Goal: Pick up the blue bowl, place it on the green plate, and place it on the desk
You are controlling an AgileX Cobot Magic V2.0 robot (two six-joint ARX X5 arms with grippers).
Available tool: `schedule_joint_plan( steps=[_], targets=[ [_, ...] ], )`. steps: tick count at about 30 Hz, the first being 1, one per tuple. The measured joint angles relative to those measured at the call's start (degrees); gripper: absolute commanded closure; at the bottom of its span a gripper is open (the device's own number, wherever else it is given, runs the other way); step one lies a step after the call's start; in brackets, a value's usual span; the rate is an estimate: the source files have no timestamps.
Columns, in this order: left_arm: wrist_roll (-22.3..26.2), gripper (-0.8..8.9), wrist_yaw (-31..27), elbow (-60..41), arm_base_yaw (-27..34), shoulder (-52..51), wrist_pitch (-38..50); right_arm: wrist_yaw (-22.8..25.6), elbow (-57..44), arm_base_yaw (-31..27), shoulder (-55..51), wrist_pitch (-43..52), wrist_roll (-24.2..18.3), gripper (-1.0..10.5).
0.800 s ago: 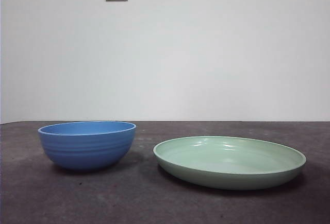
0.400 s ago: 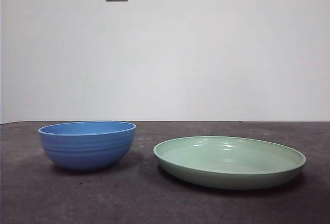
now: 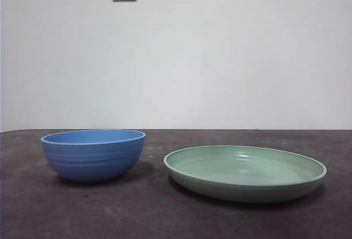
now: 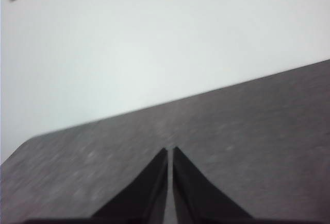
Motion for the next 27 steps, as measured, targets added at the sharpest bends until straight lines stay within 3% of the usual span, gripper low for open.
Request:
schedule_joint_plan(
  steps=[5,10,13,19,27],
  targets=[
    [0.3,7.98,8.8,9.6,-0.1,6.7,-5.3,-5.8,9.1,1.1,8.8,-5.9,-1.4,9.3],
    [0.3,7.98,15.0,17.6,-1.6,12.6,-15.7,-8.0,14.7,6.8,13.9,-8.3,-3.8,9.3],
    [0.3,7.98,18.5,19.8,-2.6,15.5,-19.3,-8.9,16.5,10.8,15.8,-8.6,-4.9,9.3],
    [0.3,7.94,27.7,20.2,-5.5,18.6,-20.0,-16.5,16.8,15.6,18.8,-10.8,-6.1,9.3],
    [1.2,7.84,29.7,20.2,-10.0,19.4,-20.3,-18.9,16.8,16.5,20.2,-20.2,-8.8,9.3]
  ],
)
